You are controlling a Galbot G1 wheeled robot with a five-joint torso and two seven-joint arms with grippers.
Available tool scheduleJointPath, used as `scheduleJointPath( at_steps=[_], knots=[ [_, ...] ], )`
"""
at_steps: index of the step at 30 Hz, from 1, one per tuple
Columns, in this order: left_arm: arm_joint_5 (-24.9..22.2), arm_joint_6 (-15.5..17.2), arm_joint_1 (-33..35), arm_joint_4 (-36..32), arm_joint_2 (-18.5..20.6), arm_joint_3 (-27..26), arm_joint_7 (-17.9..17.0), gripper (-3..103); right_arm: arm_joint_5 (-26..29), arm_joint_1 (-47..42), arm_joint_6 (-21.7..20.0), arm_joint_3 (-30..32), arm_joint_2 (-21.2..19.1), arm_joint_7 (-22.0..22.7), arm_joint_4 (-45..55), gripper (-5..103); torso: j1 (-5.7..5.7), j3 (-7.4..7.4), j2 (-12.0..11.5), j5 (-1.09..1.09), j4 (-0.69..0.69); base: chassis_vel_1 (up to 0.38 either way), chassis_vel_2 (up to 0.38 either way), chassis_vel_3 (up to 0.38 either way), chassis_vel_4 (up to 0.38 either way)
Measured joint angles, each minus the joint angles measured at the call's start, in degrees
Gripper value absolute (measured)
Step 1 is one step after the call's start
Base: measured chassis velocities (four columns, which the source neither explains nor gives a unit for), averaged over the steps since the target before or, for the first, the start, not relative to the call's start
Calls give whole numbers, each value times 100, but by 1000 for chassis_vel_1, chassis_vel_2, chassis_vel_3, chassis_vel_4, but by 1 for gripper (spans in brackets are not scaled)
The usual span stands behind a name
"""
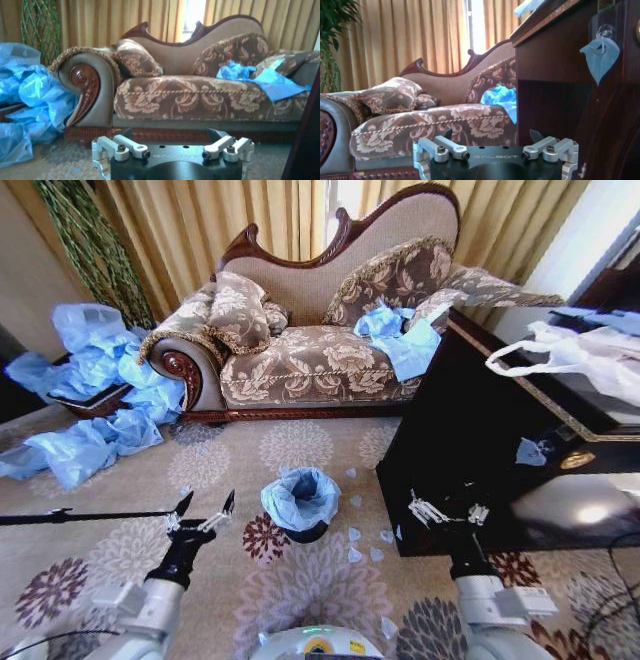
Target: Place a garbage bag over the trash bin.
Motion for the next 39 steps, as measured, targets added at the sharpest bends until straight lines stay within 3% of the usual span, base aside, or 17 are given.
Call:
scheduleJointPath(
  at_steps=[39],
  knots=[
    [-68, 37, 3, 15, 13, -16, -18, 100, 55, 33, -43, -12, -26, 12, -10, 100, 0, 0, -1, -1, -1, 0, 0, 0, 0]
  ],
)
